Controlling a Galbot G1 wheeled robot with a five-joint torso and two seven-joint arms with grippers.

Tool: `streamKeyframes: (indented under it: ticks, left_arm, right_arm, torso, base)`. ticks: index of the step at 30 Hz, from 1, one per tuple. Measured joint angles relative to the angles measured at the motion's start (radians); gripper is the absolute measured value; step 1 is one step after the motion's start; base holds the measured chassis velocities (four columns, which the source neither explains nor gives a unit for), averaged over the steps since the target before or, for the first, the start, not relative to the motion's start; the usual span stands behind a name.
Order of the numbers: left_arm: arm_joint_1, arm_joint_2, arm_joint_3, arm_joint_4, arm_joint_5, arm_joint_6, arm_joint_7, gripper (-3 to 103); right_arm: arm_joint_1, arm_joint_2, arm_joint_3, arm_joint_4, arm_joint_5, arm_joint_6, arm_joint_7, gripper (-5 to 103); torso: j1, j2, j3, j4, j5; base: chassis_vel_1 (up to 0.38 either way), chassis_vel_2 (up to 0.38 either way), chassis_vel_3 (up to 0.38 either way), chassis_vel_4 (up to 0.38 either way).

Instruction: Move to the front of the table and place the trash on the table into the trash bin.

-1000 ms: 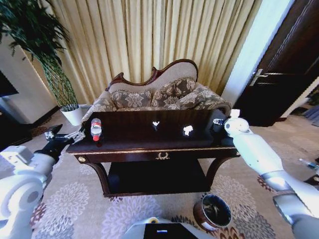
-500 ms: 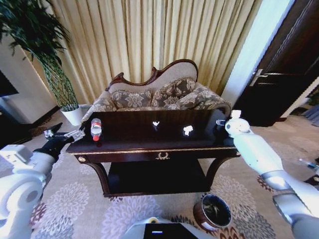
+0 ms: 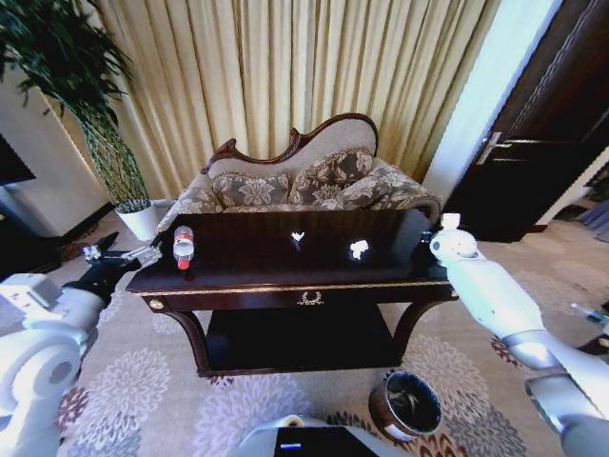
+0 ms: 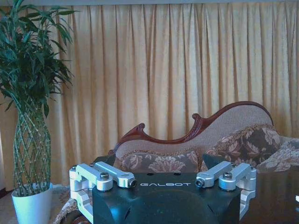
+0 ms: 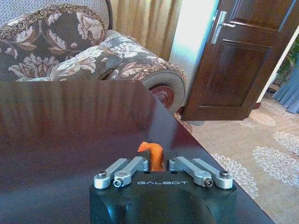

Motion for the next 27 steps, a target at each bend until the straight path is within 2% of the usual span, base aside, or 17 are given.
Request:
streamKeyframes:
  ticks: [1,2,4,6,13,15,16,18,19,20,21,23,27]
  left_arm:
    - [0.000,0.000,0.000,0.000,0.000,0.000,0.000,100]
    - [-0.002,0.001,0.002,0.000,0.000,0.000,0.000,100]
    - [-0.003,0.002,0.003,0.000,0.000,0.000,-0.001,100]
    - [-0.004,0.002,0.005,0.001,0.000,0.000,-0.001,100]
    - [-0.004,0.002,0.003,0.004,0.000,-0.001,-0.002,100]
    - [-0.005,0.002,0.001,0.005,-0.001,-0.002,-0.002,100]
    - [-0.005,0.002,0.001,0.005,-0.001,-0.002,-0.002,100]
    - [-0.008,0.000,0.001,0.008,-0.002,-0.003,-0.001,100]
    - [-0.008,0.000,0.001,0.008,-0.002,-0.003,-0.001,100]
    - [-0.009,-0.003,0.002,0.010,-0.002,-0.004,-0.001,100]
    - [-0.009,-0.003,0.002,0.010,-0.002,-0.004,-0.001,100]
    - [-0.010,-0.006,0.003,0.011,-0.002,-0.006,-0.001,100]
    - [-0.004,-0.008,-0.007,0.011,-0.002,-0.012,0.000,100]
  right_arm:
    - [0.000,0.000,0.000,0.000,0.000,0.000,0.000,14]
    - [-0.005,0.000,0.002,0.005,0.001,0.005,0.001,9]
    - [-0.009,0.000,0.004,0.011,0.002,0.008,0.003,9]
    - [-0.025,-0.004,0.011,0.029,0.004,0.021,0.004,2]
    - [-0.074,-0.023,0.063,0.120,0.033,0.055,0.006,2]
    - [-0.134,-0.052,0.122,0.237,0.064,0.073,0.004,2]
    - [-0.134,-0.052,0.122,0.237,0.064,0.073,0.004,2]
    - [-0.200,-0.083,0.168,0.357,0.077,0.112,0.002,2]
    - [-0.200,-0.083,0.168,0.357,0.077,0.112,0.002,2]
    - [-0.255,-0.102,0.200,0.436,0.070,0.149,-0.004,2]
    - [-0.255,-0.102,0.200,0.436,0.070,0.149,-0.004,2]
    - [-0.345,-0.129,0.256,0.546,0.050,0.184,-0.016,2]
    - [-0.430,-0.142,0.322,0.683,0.047,0.209,-0.017,2]
  torso:
    - [0.000,0.000,0.000,0.0000,0.0000]
    - [0.000,0.000,0.000,0.0000,0.0000]
    - [0.000,0.000,0.000,0.0000,0.0000]
    - [0.000,0.000,0.000,0.0003,0.0001]
    - [0.000,0.000,0.000,0.0003,0.0002]
    - [0.000,0.000,0.000,0.0003,0.0000]
    - [0.000,0.000,0.000,0.0003,0.0000]
    - [0.000,0.000,0.000,0.0000,-0.0003]
    - [0.000,0.000,0.000,0.0000,-0.0003]
    - [0.000,0.000,0.000,0.0001,-0.0001]
    - [0.000,0.000,0.000,0.0001,-0.0001]
    - [0.000,0.000,0.000,0.0002,-0.0002]
    - [0.000,0.000,0.000,-0.0002,-0.0001]
  base:
    - [0.000,0.000,0.000,0.000]
    - [0.000,0.000,0.000,0.000]
    - [0.000,0.000,0.000,0.000]
    - [0.000,0.000,0.000,0.000]
    - [0.000,0.000,0.000,0.000]
    - [0.000,0.000,0.000,0.000]
    - [0.000,0.000,0.000,0.000]
    - [0.000,0.000,0.000,0.000]
    - [0.000,0.000,0.000,0.000]
    - [0.000,0.000,0.000,0.000]
    - [0.000,0.000,0.000,0.000]
    - [0.000,0.000,0.000,0.000]
    - [0.000,0.000,0.000,0.000]
